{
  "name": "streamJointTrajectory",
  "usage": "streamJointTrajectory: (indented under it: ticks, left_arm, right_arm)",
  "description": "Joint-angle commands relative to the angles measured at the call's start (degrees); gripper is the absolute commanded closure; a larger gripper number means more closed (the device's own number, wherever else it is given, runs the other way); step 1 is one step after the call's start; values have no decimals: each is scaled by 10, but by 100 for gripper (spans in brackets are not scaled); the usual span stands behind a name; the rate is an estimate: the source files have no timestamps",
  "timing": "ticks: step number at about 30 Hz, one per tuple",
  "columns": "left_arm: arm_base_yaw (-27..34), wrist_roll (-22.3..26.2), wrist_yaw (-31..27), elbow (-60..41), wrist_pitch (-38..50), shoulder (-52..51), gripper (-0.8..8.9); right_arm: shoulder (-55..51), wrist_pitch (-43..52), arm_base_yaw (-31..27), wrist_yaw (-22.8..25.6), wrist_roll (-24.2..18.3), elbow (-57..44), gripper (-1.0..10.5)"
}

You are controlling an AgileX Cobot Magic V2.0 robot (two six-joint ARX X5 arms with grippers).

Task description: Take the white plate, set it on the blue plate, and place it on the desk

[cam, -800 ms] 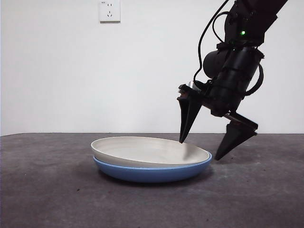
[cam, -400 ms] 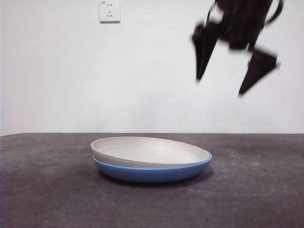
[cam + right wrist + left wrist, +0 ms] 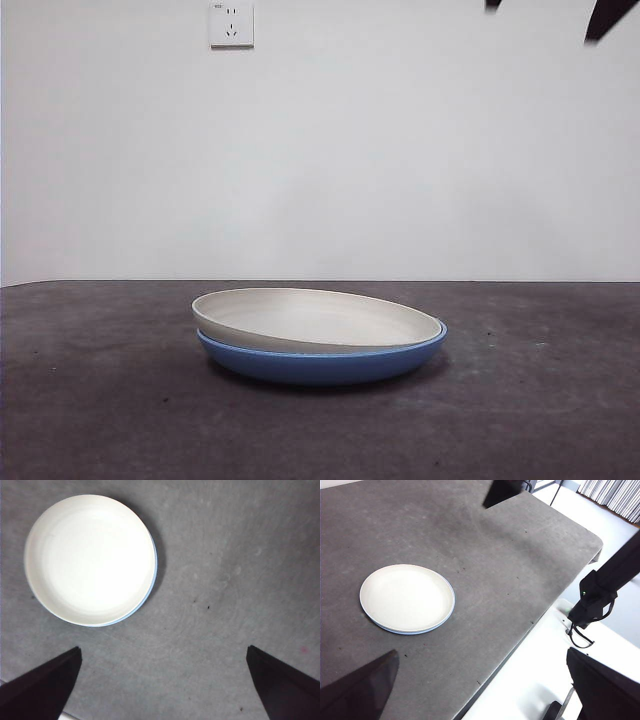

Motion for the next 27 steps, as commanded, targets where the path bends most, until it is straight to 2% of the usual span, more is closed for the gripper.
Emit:
streamJointTrajectory:
  ticks: [1,4,9,17,21,27]
  left_arm:
    - [-2,4,-1,6,6,3,221]
    - [-2,-7,-1,6,6,3,221]
    - [-2,-26,-1,6,6,3,221]
    - [-2,-34,-1,6,6,3,221]
    - [-2,-35,-1,5,5,3,222]
    - [-2,-35,-1,5,0,3,230]
  right_arm:
    - [-50,-24,24,0,-7,-28,325]
    - [-129,-24,46,0,3,-78,325]
    - [-270,-23,73,0,43,-162,325]
    - [-466,-19,75,0,73,-245,326]
    - [-518,-20,75,0,85,-253,326]
    - [-534,-20,75,0,88,-253,327]
